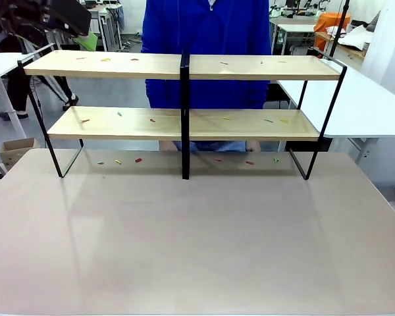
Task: Clean the shelves.
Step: Pick up the Duster when the human hands it over, then clean a randomly selected level of the Shelf with the Duster.
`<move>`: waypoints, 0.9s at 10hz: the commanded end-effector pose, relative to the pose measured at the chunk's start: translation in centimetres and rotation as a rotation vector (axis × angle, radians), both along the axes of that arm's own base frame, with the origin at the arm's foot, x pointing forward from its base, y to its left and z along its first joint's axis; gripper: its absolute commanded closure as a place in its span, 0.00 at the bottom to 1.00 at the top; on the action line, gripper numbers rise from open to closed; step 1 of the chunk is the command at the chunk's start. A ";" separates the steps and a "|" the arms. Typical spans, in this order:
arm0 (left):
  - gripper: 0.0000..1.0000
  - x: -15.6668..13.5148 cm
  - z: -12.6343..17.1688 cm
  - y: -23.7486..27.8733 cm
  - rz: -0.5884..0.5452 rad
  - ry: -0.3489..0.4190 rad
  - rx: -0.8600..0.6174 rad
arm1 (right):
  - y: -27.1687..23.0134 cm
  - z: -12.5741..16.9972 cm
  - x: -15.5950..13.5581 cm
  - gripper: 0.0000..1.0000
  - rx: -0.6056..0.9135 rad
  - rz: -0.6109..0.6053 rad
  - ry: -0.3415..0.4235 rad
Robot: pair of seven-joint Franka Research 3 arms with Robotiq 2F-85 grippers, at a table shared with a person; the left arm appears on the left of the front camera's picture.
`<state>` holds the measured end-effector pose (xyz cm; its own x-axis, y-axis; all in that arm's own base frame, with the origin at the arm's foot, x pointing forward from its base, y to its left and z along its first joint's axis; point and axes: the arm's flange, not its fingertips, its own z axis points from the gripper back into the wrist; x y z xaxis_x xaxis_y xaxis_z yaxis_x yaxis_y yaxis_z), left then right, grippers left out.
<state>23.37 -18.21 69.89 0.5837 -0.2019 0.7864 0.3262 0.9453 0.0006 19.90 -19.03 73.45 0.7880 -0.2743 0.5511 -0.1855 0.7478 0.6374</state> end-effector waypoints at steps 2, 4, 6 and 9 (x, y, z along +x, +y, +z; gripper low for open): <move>0.00 -0.1 0.0 0.1 0.001 0.001 -0.001 | 0.2 0.2 0.2 1.00 0.017 0.011 -0.011; 0.00 -0.1 0.0 0.1 0.001 0.001 -0.001 | 0.2 0.2 0.2 1.00 0.017 0.011 -0.011; 0.00 -0.1 0.0 0.1 0.001 0.001 -0.001 | 0.2 0.2 0.2 1.00 0.017 0.011 -0.011; 0.00 -0.1 0.0 0.1 0.001 0.001 -0.001 | 0.0 0.0 0.1 0.87 0.001 0.000 0.001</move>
